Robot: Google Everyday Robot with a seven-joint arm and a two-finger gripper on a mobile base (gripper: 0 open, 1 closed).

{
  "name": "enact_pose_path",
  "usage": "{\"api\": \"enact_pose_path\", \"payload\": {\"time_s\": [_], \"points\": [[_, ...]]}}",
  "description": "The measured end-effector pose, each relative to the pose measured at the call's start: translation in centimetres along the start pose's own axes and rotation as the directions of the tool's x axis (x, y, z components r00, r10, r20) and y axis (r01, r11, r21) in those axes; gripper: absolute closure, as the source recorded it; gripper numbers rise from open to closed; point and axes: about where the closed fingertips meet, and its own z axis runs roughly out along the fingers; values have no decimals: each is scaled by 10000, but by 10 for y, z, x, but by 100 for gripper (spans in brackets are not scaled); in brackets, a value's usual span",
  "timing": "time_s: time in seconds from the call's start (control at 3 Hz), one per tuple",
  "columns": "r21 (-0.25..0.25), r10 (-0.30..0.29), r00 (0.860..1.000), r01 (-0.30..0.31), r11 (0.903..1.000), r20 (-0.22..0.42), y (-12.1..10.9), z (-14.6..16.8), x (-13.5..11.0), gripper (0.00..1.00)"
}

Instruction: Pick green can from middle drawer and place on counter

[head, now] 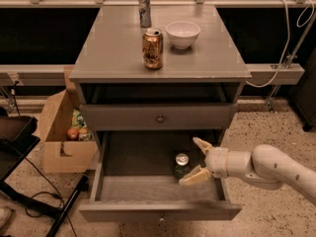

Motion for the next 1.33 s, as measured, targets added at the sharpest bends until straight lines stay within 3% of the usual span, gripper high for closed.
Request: {"api": "enact_pose_path", "payload": {"time_s": [0.33, 1.0, 1.33], "points": [[47, 48, 10000, -48, 10000, -14, -18, 37, 37, 0], [233, 480, 9986, -485, 9986, 225, -39, 85, 88, 0], [302, 805, 9965, -812, 9962, 230, -37, 97, 116, 13]]}}
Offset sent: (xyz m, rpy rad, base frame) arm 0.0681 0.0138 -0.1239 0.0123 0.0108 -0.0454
